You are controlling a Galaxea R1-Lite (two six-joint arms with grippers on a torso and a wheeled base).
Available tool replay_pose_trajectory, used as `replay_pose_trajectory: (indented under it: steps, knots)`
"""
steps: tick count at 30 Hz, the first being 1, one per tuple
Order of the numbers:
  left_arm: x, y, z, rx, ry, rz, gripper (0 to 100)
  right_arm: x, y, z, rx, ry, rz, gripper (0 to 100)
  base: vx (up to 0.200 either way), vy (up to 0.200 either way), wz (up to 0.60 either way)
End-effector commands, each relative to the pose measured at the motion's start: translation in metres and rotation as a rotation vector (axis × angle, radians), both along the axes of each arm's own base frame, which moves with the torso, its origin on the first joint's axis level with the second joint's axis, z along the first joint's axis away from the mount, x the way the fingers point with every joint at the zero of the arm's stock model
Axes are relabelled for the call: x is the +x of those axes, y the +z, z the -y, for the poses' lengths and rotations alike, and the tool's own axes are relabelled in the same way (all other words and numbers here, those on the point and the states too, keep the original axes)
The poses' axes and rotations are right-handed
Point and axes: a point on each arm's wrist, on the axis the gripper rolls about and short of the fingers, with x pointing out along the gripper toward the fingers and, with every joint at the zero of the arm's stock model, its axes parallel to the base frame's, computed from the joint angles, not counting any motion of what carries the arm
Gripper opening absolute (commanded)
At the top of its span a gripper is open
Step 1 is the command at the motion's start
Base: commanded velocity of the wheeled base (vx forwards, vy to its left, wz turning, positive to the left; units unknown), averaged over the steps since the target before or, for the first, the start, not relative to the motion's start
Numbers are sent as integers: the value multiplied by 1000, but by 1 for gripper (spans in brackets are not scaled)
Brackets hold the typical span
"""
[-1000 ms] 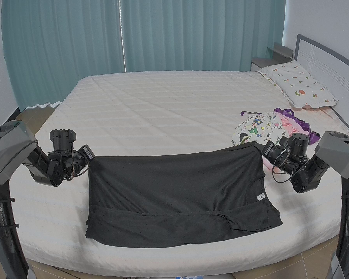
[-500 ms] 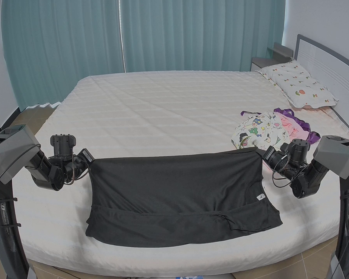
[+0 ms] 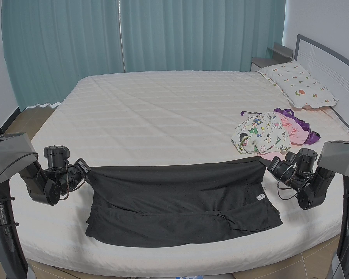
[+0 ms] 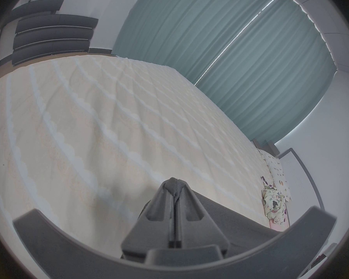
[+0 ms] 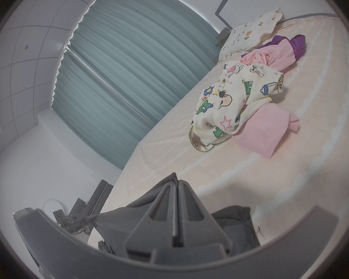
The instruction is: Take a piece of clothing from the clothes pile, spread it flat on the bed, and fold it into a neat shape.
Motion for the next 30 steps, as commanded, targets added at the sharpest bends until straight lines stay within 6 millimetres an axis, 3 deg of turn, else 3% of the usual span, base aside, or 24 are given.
replay_pose_trajectory:
  steps: [1, 15, 30]
  knots:
    - [-13, -12, 0, 43, -25, -62, 0, -17, -13, 4, -67, 40, -51, 0, 0, 0, 0]
    - [-44, -39, 3, 130, -96, -207, 0, -43, -39, 9, -198, 93, -133, 0, 0, 0, 0]
    - [-60, -55, 7, 157, -128, -234, 0, -56, -54, 9, -264, 124, -180, 0, 0, 0, 0]
